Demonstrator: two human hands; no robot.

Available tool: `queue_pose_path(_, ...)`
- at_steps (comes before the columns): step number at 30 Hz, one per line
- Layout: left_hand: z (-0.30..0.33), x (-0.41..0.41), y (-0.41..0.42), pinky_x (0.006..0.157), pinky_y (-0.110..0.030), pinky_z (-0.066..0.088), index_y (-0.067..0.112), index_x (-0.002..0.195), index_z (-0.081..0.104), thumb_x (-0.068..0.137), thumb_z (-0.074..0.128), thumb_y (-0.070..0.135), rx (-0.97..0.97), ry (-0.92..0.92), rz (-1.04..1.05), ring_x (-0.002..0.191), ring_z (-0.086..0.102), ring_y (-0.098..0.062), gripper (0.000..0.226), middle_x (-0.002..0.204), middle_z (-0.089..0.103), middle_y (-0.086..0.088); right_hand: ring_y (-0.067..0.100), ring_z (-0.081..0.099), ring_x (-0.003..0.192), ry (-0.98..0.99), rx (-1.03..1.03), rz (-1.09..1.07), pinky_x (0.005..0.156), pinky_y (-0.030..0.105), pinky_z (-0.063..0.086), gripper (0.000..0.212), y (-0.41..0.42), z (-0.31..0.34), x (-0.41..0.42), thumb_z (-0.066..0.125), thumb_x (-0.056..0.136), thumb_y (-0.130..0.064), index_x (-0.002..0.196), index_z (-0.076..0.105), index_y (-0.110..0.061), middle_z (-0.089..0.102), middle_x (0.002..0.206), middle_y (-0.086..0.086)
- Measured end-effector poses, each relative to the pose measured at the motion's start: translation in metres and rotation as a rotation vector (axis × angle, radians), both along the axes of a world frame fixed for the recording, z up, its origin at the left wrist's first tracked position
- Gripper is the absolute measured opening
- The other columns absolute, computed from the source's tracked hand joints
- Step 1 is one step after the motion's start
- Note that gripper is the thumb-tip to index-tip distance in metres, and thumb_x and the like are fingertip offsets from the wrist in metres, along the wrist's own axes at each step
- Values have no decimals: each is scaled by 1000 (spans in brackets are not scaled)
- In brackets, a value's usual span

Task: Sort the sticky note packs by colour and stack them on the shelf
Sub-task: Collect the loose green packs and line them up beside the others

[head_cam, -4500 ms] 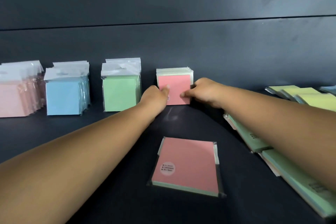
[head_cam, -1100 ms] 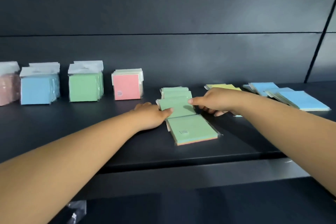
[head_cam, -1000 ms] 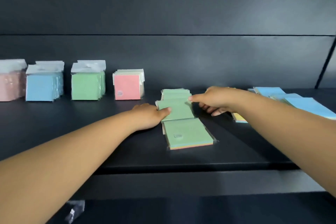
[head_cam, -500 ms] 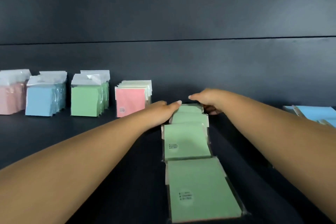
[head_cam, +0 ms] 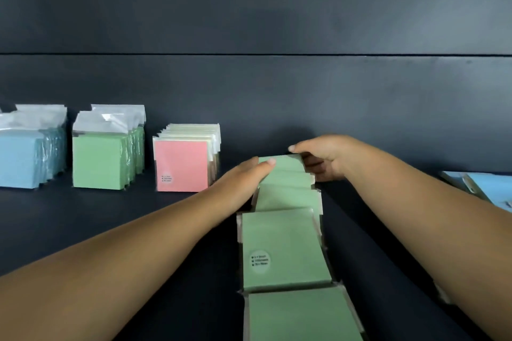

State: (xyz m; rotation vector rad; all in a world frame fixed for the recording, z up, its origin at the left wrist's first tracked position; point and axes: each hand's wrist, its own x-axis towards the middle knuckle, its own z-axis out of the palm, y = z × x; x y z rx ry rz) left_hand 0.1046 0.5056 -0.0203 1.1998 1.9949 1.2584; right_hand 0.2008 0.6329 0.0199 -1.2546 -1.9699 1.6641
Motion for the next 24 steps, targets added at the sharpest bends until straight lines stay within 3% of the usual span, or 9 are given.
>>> queue_pose_path(2, 4, 2, -4, 90, -8, 36, 35, 87, 60, 90, 47, 45, 105, -42, 32, 93, 53, 8, 17, 94, 59, 24, 14, 54, 61, 92, -81, -4, 53, 25, 46, 18, 1, 3, 5, 59, 89, -12, 73, 53, -13, 57, 70, 2)
queue_pose_path(3, 5, 2, -7, 85, -4, 34, 35, 90, 59, 95, 46, 37, 158, -68, 51, 92, 51, 9, 14, 94, 55, 27, 15, 54, 61, 140, -100, -2, 50, 25, 48, 18, 1, 5, 5, 58, 89, -9, 73, 53, -12, 57, 71, 2)
queue_pose_path(4, 4, 1, -9, 87, -6, 33, 34, 100, 59, 94, 48, 36, 213, -103, 77, 99, 50, 6, 12, 100, 54, 26, 15, 55, 62, 192, -106, 0, 48, 24, 51, 18, 1, 8, 6, 58, 89, -5, 73, 52, -12, 57, 71, 2)
queue_pose_path(7, 2, -4, -11, 109, -31, 35, 19, 137, 42, 83, 57, 49, 353, -266, 149, 124, 46, -9, 63, 137, 48, 8, 16, 58, 64, 351, -45, 6, 49, 23, 54, 19, -2, 17, 5, 60, 85, 2, 74, 56, -13, 60, 74, 4)
queue_pose_path(9, 3, -5, -9, 110, -34, 36, 14, 143, 32, 90, 54, 39, 406, -336, 159, 127, 45, -12, 62, 143, 43, 2, 14, 61, 66, 431, 37, 74, 51, 22, 55, 17, -4, 24, 7, 60, 85, 2, 78, 61, -13, 65, 74, 3)
queue_pose_path(14, 7, -4, -9, 103, -41, 44, 20, 113, 57, 92, 54, 17, 500, -234, 100, 111, 61, -15, 22, 115, 66, 2, 5, 65, 57, 398, 208, 303, 59, 19, 57, 12, -12, 42, 16, 62, 85, -4, 82, 67, -16, 71, 63, -6)
queue_pose_path(17, 4, -7, -9, 100, -46, 45, 21, 101, 57, 92, 54, 14, 533, -240, 126, 106, 63, -22, 12, 105, 68, 0, 9, 67, 62, 396, 124, 298, 67, 24, 59, 5, -10, 44, 20, 62, 87, -16, 83, 66, -15, 71, 69, -2)
queue_pose_path(20, 3, -5, -10, 93, -43, 50, 25, 92, 52, 94, 51, 14, 531, -145, 151, 99, 64, -21, 11, 97, 66, 3, 14, 64, 67, 166, 79, 293, 66, 27, 57, 11, -1, 35, 26, 59, 88, -22, 85, 62, -12, 66, 76, 3)
queue_pose_path(24, 4, -5, -10, 72, -32, 57, 19, 100, 44, 97, 44, 16, 557, -238, 167, 91, 60, -11, 5, 95, 58, 9, 11, 50, 72, -314, 219, 367, 63, 21, 45, 15, -1, 14, 25, 67, 82, -26, 90, 63, -14, 58, 82, -1)
